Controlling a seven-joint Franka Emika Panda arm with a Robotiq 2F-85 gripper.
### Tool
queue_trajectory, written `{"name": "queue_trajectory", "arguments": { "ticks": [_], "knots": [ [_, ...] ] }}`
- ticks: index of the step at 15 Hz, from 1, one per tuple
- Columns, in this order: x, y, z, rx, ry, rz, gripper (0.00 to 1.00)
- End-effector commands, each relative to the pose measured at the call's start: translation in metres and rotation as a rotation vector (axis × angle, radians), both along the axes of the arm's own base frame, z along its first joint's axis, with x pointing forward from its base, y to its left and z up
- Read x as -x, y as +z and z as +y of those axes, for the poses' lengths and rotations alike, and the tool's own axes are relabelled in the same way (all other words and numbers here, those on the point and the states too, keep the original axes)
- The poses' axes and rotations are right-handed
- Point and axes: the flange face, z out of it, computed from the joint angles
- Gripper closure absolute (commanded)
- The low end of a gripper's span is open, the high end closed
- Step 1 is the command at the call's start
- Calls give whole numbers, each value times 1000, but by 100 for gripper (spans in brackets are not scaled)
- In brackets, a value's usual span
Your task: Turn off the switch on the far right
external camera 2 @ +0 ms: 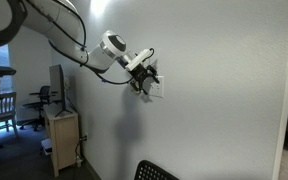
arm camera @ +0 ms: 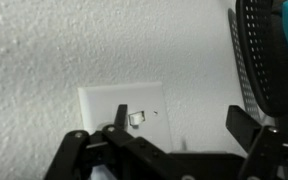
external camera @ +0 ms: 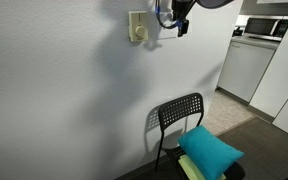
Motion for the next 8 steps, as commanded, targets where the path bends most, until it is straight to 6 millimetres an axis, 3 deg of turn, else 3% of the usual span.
{"name": "queue_trajectory", "arguments": {
  "ticks": [1,8],
  "knots": [
    [-16,8,-10,0,-12,11,0],
    [-17,-11,-15,-223,-19,155,0]
  ]
}}
